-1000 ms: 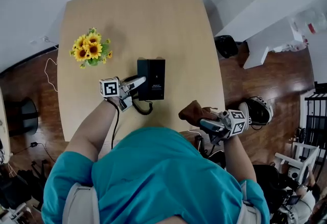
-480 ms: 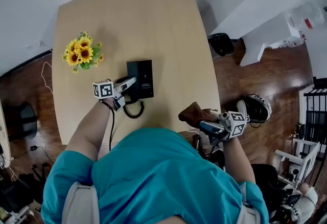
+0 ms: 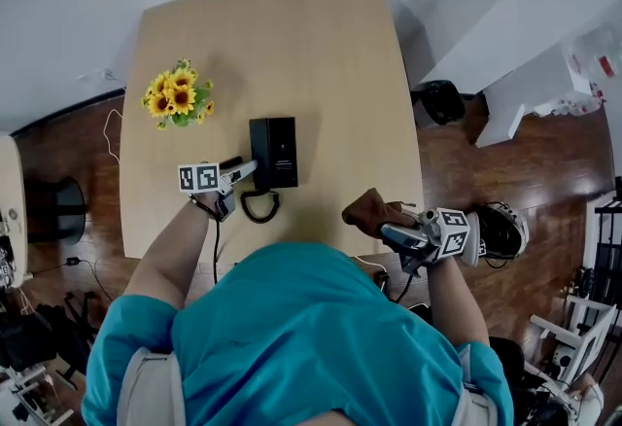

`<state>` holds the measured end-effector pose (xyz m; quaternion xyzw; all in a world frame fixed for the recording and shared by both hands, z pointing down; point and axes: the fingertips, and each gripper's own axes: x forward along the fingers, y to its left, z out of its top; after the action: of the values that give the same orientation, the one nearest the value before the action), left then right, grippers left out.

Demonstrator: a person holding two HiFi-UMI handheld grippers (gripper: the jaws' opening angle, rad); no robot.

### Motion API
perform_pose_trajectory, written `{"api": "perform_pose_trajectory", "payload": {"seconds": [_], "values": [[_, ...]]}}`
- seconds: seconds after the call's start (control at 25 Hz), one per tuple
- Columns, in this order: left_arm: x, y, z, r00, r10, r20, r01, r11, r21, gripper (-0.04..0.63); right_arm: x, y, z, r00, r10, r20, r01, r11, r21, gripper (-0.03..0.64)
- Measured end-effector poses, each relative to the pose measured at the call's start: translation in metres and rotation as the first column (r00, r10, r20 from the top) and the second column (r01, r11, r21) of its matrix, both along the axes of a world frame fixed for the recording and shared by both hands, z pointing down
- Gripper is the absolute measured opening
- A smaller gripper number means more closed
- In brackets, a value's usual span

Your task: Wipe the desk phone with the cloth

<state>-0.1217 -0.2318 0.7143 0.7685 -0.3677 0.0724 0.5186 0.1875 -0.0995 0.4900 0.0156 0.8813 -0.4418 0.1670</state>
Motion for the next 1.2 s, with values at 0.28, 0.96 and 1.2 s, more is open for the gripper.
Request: {"api": "perform_pose_trajectory", "payload": {"seconds": [0.28, 0.96, 1.2], "values": [[-0.015, 0.041, -0.03, 0.986, -0.167, 0.007, 0.166, 0.983, 0.073, 0.347, 0.011, -0.007, 0.011, 0.998, -0.063, 0.012, 0.063, 0.998, 0.007, 0.06], [-0.132, 0.261, -0.178, 0.987, 0.01, -0.163, 0.062, 0.901, 0.429, 0.118, -0.139, 0.11, -0.005, 0.843, 0.448, -0.298, -0.403, 0.892, 0.203, 0.06], [-0.14, 0.334, -0.202, 0.986, 0.007, -0.164, 0.071, 0.88, 0.469, 0.006, -0.146, 0.178, -0.028, 0.764, 0.517, -0.386, -0.419, 0.853, 0.312, 0.06]]}}
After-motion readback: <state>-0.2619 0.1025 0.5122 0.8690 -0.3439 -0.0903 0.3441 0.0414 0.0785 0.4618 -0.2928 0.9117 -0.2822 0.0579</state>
